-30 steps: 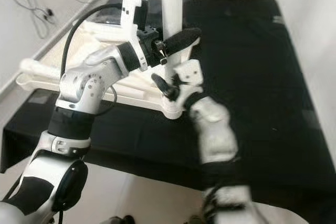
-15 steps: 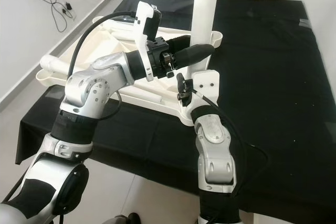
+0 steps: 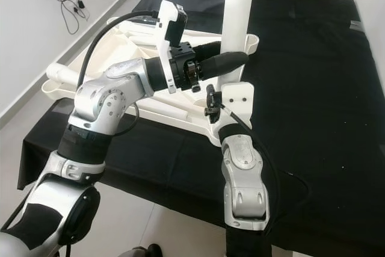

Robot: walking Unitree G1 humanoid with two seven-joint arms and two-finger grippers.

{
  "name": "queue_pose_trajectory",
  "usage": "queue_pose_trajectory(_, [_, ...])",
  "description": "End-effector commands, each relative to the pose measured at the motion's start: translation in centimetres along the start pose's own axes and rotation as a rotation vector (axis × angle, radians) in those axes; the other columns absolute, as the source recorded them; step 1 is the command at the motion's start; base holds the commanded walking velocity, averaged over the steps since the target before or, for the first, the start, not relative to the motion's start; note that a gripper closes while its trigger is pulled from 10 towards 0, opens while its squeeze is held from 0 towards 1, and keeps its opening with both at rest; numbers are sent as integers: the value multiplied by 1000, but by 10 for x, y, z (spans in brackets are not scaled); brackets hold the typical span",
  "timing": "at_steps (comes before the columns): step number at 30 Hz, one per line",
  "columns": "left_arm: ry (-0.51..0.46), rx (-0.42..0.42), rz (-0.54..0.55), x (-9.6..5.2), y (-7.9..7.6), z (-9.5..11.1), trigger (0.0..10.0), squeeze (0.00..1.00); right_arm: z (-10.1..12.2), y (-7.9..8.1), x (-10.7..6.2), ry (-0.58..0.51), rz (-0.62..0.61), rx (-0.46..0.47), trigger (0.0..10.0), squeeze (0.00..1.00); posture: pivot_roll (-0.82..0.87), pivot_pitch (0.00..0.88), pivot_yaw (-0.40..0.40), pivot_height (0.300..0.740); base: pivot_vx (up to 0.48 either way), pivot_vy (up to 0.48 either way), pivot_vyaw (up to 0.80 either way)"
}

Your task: Building children table

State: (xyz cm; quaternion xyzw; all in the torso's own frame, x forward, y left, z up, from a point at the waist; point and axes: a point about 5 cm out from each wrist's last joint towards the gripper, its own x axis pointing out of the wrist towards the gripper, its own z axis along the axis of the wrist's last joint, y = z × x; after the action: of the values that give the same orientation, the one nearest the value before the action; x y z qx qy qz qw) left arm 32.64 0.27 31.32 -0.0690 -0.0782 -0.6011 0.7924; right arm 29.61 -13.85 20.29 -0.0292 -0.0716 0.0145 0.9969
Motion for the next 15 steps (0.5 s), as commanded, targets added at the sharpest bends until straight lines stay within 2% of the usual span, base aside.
queue_pose_trajectory(1, [37,-7,-4,1,0,-5,0,0,-24,0,2,99,81,46,10000,1000,-43,164,104,740,0,0,0])
queue_pose_trajectory(2, [37,-7,-4,1,0,-5,0,0,-24,0,2,99,81,46,10000,1000,-43,164,104,740,0,0,0])
queue_pose_trajectory(4, [38,-5,-11,1,-1,-5,0,0,-13,0,10,39,199,87,10000,1000,-43,161,104,740,0,0,0])
queue_pose_trajectory(5, [38,-5,-11,1,-1,-5,0,0,-13,0,10,39,199,87,10000,1000,-43,161,104,740,0,0,0])
queue_pose_trajectory(6, [39,-6,-16,2,-2,-6,0,0,-6,-1,16,9,288,88,10000,1000,-41,159,105,740,0,0,0])
queue_pose_trajectory(7, [39,-6,-22,2,-3,-6,0,0,2,-5,24,-24,410,44,10000,0,-40,155,104,740,0,0,0])
queue_pose_trajectory(9, [39,-6,-22,2,-3,-6,0,0,2,-5,24,-24,410,44,10000,0,-40,155,104,740,0,0,0])
queue_pose_trajectory(12, [40,-6,-32,3,-5,-7,0,0,17,-16,40,-53,644,-36,10000,0,-37,151,105,740,0,0,0])
queue_pose_trajectory(15, [39,-5,-35,4,-6,-7,0,0,22,-17,46,-55,731,-56,10000,0,-32,149,106,740,0,0,0])
